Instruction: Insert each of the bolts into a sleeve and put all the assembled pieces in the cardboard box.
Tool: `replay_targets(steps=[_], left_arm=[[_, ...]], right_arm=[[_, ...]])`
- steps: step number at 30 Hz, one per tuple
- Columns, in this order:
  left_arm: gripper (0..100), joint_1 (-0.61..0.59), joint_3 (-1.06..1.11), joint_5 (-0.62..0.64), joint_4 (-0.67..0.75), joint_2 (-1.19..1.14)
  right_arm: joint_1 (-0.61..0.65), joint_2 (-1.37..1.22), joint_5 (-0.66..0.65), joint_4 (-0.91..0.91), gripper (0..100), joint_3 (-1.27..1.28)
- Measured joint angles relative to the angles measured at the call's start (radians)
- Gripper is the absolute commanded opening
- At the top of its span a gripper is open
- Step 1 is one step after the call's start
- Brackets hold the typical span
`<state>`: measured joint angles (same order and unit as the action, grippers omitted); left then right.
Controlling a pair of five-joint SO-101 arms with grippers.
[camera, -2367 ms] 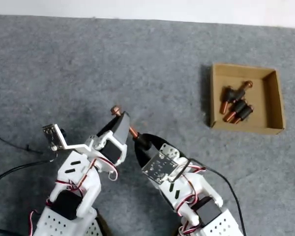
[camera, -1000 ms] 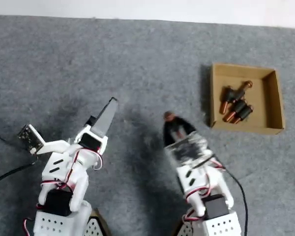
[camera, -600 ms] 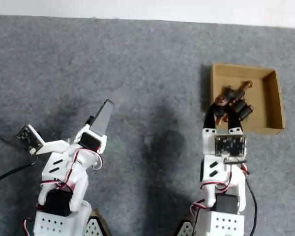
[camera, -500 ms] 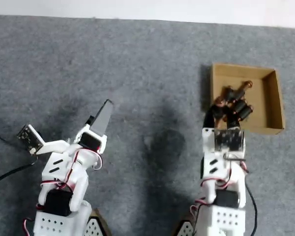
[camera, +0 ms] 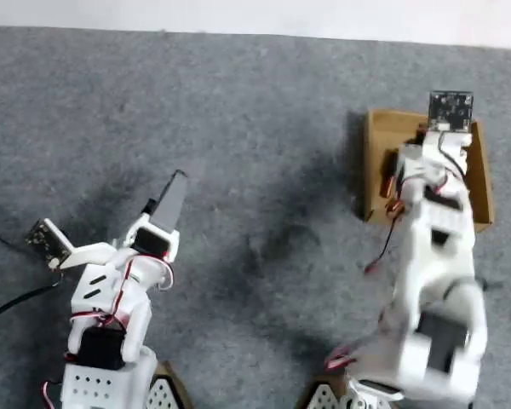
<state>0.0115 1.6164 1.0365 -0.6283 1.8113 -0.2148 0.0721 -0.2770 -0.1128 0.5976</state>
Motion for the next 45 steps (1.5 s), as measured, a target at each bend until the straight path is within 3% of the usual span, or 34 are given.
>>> replay_targets(steps=[5,10,15,22,27,35,41,45], left_arm=[[29,-0.052,0.028,0.000,0.068,0.000],[29,-0.055,0.028,0.000,0.075,0.000],[29,-0.055,0.028,0.000,0.075,0.000],[29,-0.055,0.028,0.000,0.075,0.000],[29,-0.055,0.034,0.000,0.075,0.000],[29,-0.034,0.051,-0.057,0.109,-0.002],[29,0.034,0.060,-0.204,0.110,-0.002],[29,0.040,0.060,-0.331,0.005,-0.002]], right_arm=[[-0.071,-0.394,0.003,0.000,0.6,-0.253],[-0.129,-0.592,0.003,0.000,2.6,-0.434],[-0.143,-0.634,0.003,0.000,18.0,-0.482],[-0.146,-0.621,0.003,0.000,19.4,-0.471],[-0.141,-0.442,0.006,0.000,19.4,-0.321],[-0.015,0.106,0.175,0.000,19.4,0.161],[0.143,0.595,0.195,0.000,19.4,0.586],[0.218,0.937,0.195,0.000,19.4,0.841]])
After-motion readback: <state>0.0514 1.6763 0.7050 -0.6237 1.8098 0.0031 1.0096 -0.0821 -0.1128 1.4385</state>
